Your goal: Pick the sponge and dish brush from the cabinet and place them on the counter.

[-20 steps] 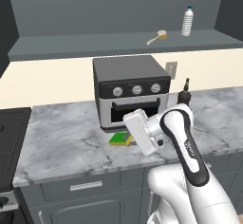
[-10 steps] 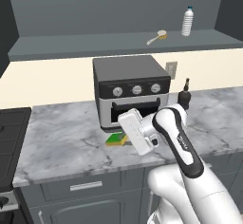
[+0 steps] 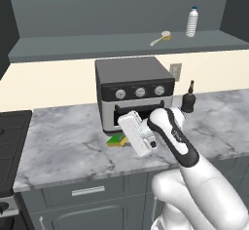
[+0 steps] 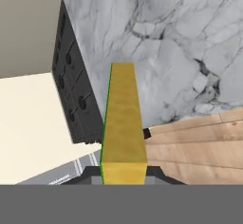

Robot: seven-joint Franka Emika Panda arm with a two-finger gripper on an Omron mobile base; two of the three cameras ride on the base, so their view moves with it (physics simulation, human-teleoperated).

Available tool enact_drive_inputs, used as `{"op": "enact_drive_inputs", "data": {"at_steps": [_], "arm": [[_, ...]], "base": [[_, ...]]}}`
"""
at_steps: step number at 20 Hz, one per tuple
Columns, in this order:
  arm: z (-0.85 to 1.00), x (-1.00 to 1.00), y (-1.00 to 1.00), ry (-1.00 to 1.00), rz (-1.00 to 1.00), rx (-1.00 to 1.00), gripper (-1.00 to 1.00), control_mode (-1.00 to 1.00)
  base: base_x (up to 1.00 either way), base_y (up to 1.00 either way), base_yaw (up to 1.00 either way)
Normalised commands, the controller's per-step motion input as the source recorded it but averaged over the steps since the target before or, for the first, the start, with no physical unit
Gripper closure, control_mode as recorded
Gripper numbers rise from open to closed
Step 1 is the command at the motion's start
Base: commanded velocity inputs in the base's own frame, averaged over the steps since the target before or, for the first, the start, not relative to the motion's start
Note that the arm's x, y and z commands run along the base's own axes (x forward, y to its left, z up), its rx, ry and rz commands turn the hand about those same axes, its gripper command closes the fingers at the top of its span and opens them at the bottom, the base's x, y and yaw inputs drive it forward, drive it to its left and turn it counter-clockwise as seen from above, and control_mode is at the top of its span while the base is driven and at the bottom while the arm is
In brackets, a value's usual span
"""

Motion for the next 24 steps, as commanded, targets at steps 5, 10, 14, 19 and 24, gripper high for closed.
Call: {"op": "enact_drive_inputs", "data": {"at_steps": [5,10,14,19,24], "arm": [[-0.19,0.40,0.00,0.02,-0.02,-0.01,1.00,-1.00],[-0.38,0.36,0.05,0.06,0.00,0.00,1.00,-1.00],[-0.40,0.23,0.07,0.03,0.00,0.00,1.00,-1.00],[-0.26,0.14,0.04,0.00,0.01,0.02,1.00,-1.00],[-0.24,0.13,0.03,0.00,0.02,0.03,1.00,-1.00]], "base": [[0.00,0.00,0.00],[0.00,0.00,0.00],[0.00,0.00,0.00],[0.00,0.00,0.00],[0.00,0.00,0.00]]}}
